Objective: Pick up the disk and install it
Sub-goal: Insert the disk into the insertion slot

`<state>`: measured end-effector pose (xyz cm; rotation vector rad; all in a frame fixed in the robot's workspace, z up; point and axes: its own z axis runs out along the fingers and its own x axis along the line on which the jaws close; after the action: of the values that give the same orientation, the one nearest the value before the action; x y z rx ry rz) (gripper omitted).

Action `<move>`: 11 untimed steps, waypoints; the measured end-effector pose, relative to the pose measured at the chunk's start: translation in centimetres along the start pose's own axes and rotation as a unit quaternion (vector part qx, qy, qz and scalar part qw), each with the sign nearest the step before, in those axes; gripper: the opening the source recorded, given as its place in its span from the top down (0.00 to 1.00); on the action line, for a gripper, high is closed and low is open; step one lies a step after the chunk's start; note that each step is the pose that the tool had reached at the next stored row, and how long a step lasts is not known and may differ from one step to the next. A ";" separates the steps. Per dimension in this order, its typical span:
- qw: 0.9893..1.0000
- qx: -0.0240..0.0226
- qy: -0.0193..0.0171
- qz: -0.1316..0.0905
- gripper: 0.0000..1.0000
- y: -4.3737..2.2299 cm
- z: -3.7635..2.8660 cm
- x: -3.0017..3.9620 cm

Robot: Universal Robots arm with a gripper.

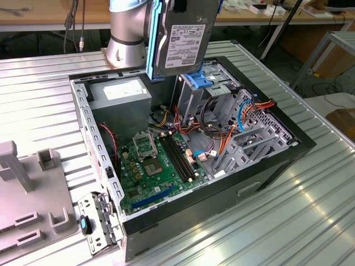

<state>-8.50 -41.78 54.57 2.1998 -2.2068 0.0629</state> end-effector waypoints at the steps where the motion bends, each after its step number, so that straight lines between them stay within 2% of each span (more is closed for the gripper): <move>1: 1.000 0.000 0.000 0.000 0.63 -0.31 0.06 0.00; 4: 1.000 0.000 0.000 0.000 0.63 -1.24 0.27 -0.02; 6: 1.000 0.000 0.000 0.000 0.63 -1.30 0.45 0.03; 11: 1.000 0.000 0.000 -0.001 0.63 -1.38 0.88 1.19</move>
<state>-7.12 -43.01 53.76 2.2030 -2.2040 0.0632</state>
